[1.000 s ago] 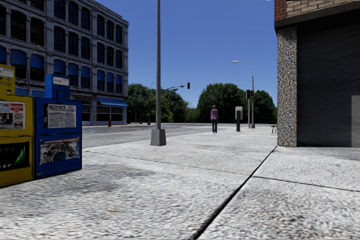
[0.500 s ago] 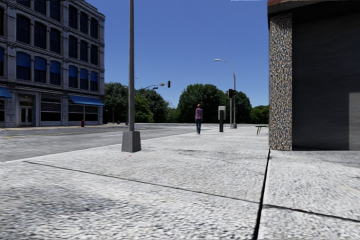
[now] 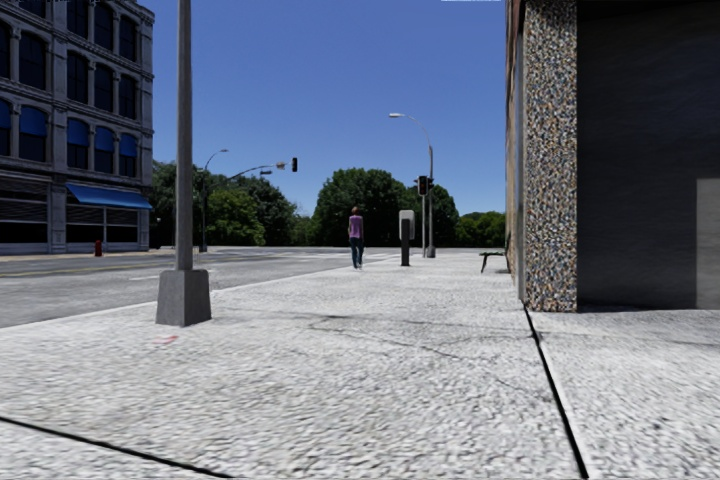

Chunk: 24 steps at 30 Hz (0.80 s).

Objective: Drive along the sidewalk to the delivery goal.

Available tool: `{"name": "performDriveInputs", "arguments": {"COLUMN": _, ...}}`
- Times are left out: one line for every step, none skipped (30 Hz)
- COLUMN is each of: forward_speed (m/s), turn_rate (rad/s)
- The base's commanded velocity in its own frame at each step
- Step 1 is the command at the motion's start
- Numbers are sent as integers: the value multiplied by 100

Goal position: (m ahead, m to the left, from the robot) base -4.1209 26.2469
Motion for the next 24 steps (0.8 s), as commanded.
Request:
{"name": "performDriveInputs", "arguments": {"forward_speed": 200, "turn_rate": -23}}
{"name": "performDriveInputs", "arguments": {"forward_speed": 200, "turn_rate": -8}}
{"name": "performDriveInputs", "arguments": {"forward_speed": 200, "turn_rate": 0}}
{"name": "performDriveInputs", "arguments": {"forward_speed": 200, "turn_rate": 0}}
{"name": "performDriveInputs", "arguments": {"forward_speed": 200, "turn_rate": 0}}
{"name": "performDriveInputs", "arguments": {"forward_speed": 200, "turn_rate": 0}}
{"name": "performDriveInputs", "arguments": {"forward_speed": 200, "turn_rate": 0}}
{"name": "performDriveInputs", "arguments": {"forward_speed": 200, "turn_rate": 0}}
{"name": "performDriveInputs", "arguments": {"forward_speed": 200, "turn_rate": 0}}
{"name": "performDriveInputs", "arguments": {"forward_speed": 200, "turn_rate": 0}}
{"name": "performDriveInputs", "arguments": {"forward_speed": 200, "turn_rate": 0}}
{"name": "performDriveInputs", "arguments": {"forward_speed": 200, "turn_rate": 0}}
{"name": "performDriveInputs", "arguments": {"forward_speed": 200, "turn_rate": 0}}
{"name": "performDriveInputs", "arguments": {"forward_speed": 200, "turn_rate": 0}}
{"name": "performDriveInputs", "arguments": {"forward_speed": 200, "turn_rate": 0}}
{"name": "performDriveInputs", "arguments": {"forward_speed": 200, "turn_rate": 0}}
{"name": "performDriveInputs", "arguments": {"forward_speed": 200, "turn_rate": 0}}
{"name": "performDriveInputs", "arguments": {"forward_speed": 200, "turn_rate": 0}}
{"name": "performDriveInputs", "arguments": {"forward_speed": 200, "turn_rate": 0}}
{"name": "performDriveInputs", "arguments": {"forward_speed": 200, "turn_rate": 0}}
{"name": "performDriveInputs", "arguments": {"forward_speed": 200, "turn_rate": -4}}
{"name": "performDriveInputs", "arguments": {"forward_speed": 200, "turn_rate": -16}}
{"name": "performDriveInputs", "arguments": {"forward_speed": 200, "turn_rate": -22}}
{"name": "performDriveInputs", "arguments": {"forward_speed": 200, "turn_rate": -22}}
